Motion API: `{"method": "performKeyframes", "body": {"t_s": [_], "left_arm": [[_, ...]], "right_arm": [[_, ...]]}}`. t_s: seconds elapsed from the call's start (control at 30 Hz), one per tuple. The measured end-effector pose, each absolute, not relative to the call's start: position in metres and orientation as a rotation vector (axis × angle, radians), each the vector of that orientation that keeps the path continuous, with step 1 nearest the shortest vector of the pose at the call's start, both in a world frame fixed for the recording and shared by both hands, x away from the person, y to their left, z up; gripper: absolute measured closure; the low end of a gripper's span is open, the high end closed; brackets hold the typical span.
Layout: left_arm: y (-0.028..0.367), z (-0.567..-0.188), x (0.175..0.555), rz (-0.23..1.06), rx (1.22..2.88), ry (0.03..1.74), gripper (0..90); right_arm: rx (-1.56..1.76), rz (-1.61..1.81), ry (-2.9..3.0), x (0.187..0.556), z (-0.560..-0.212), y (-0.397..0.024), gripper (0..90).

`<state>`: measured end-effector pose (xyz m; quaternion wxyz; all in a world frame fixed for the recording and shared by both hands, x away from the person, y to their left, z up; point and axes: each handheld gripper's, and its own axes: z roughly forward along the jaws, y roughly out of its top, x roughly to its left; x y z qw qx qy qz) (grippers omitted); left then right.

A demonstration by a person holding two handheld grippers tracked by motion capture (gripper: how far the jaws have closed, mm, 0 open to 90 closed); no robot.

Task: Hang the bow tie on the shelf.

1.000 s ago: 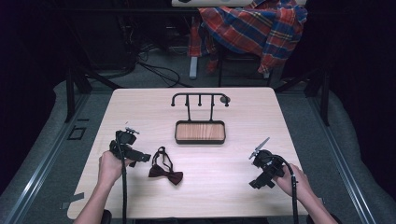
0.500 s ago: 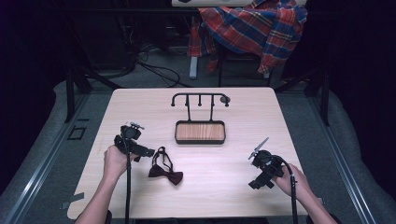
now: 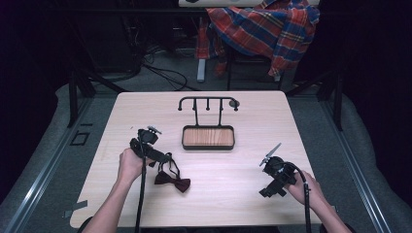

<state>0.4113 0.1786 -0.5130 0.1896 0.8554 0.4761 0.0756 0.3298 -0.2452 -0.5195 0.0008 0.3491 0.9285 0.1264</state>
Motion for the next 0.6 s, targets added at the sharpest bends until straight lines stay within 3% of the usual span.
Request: {"method": "performKeyframes", "body": {"t_s": [0.3, 0.33, 0.43, 0.5, 0.57, 0.6], "left_arm": [[0.183, -0.527, 0.417, 0.136, 2.399, 1.352, 1.0], [0.182, -0.526, 0.418, 0.132, 2.395, 1.348, 6.0], [0.179, -0.525, 0.421, 0.131, 2.391, 1.338, 7.5], [0.175, -0.525, 0.424, 0.137, 2.397, 1.332, 17.2], [0.171, -0.527, 0.426, 0.132, 2.423, 1.319, 19.6], [0.170, -0.528, 0.427, 0.125, 2.435, 1.304, 31.1]], "right_arm": [[1.066, 0.380, 2.944, 0.333, -0.519, -0.243, 15.9], [1.060, 0.395, 2.957, 0.334, -0.520, -0.241, 15.9], [1.049, 0.400, 2.960, 0.335, -0.521, -0.240, 15.9], [1.042, 0.387, 2.963, 0.336, -0.520, -0.240, 15.9], [1.043, 0.377, 2.956, 0.337, -0.521, -0.240, 15.9], [1.057, 0.390, 2.960, 0.338, -0.523, -0.241, 15.9]]}}
